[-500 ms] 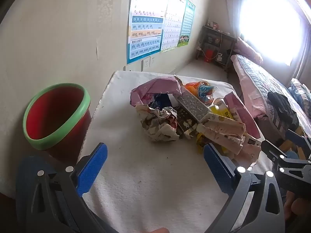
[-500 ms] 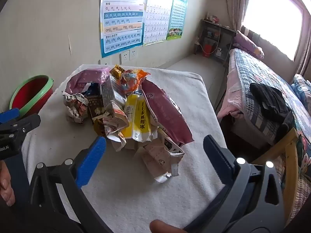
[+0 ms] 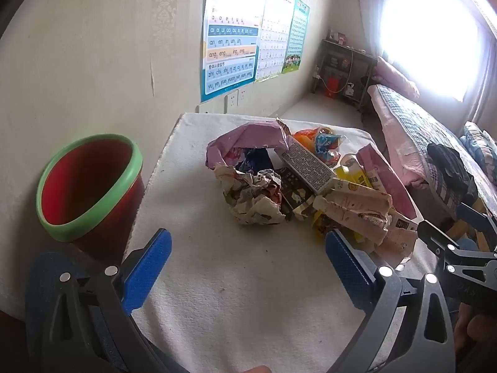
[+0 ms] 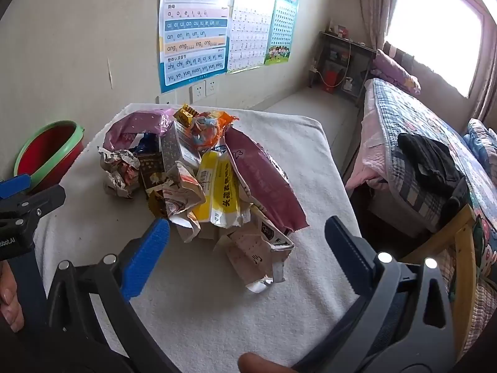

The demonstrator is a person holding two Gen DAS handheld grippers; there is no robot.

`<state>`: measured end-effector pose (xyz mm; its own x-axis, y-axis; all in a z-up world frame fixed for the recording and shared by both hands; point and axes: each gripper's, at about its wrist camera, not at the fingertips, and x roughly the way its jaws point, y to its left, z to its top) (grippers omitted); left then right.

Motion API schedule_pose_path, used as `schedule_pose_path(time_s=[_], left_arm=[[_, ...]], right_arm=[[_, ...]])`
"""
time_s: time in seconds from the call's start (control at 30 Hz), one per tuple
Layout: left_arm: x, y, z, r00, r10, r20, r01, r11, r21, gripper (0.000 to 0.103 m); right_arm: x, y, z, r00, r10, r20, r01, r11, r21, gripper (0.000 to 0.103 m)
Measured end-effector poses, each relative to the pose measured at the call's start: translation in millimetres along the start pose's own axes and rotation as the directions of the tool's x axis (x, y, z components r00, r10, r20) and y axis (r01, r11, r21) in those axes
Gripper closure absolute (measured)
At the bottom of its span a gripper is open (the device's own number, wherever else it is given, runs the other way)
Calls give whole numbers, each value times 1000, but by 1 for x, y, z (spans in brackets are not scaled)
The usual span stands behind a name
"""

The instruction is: Collect trash

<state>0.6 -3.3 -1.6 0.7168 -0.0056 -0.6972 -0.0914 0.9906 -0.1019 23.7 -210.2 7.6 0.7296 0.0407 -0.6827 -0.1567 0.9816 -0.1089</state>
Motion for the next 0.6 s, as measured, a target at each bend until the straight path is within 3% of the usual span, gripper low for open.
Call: schedule_pose_path(time_s=[0.6], left_arm=[[0, 2, 1, 1000, 0, -4, 0, 1000, -6, 8]], right_arm=[[2, 1, 1, 1000, -4, 0, 4, 1000, -1, 4]])
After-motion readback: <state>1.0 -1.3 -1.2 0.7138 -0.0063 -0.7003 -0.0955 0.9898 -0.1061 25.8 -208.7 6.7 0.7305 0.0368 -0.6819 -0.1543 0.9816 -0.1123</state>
